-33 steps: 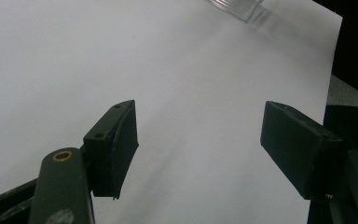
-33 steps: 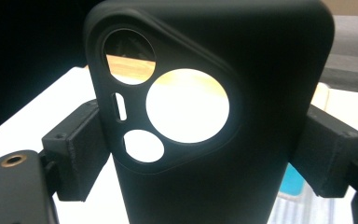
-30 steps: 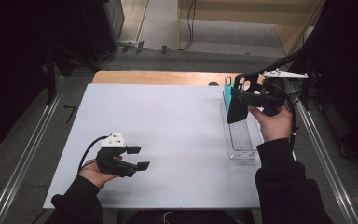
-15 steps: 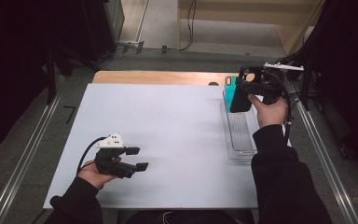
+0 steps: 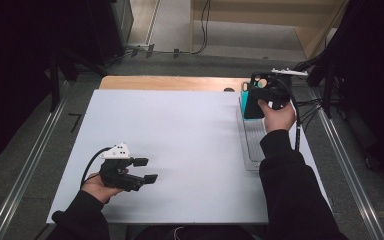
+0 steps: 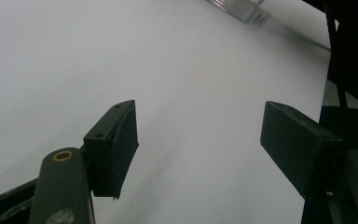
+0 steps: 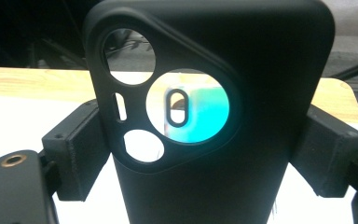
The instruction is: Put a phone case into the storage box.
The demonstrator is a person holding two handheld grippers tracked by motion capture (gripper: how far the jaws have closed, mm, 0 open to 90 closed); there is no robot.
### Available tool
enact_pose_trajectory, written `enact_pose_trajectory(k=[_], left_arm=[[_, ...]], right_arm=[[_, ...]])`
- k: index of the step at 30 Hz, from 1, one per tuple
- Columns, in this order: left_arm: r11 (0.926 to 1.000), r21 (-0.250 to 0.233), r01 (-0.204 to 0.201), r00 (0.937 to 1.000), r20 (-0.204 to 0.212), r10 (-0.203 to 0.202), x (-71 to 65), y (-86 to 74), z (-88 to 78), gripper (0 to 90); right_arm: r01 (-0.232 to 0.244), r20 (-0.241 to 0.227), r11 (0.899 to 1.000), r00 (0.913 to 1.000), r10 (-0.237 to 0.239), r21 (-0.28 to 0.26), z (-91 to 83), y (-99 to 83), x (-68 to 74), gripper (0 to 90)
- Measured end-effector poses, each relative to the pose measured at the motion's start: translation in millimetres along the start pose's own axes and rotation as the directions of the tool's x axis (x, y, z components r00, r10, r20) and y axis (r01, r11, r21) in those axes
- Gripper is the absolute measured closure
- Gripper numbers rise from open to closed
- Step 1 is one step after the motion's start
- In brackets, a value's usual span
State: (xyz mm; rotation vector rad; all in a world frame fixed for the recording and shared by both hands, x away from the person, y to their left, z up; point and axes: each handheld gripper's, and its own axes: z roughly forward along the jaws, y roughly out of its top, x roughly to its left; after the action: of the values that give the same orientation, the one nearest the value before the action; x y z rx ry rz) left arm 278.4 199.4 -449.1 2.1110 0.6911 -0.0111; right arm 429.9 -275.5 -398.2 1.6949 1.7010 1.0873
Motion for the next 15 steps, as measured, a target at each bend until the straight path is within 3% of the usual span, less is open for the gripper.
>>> enact_pose_trajectory(k=[15], left_arm=[[1.0, 0.007, -0.003, 1.0, 0.003, 0.003, 0.4, -0.7, 0.8, 28.2]], right_arm=[[-0.014, 0.028, 1.0, 0.9995, 0.014, 0.012, 28.4, -21.9, -1.3, 11.8]])
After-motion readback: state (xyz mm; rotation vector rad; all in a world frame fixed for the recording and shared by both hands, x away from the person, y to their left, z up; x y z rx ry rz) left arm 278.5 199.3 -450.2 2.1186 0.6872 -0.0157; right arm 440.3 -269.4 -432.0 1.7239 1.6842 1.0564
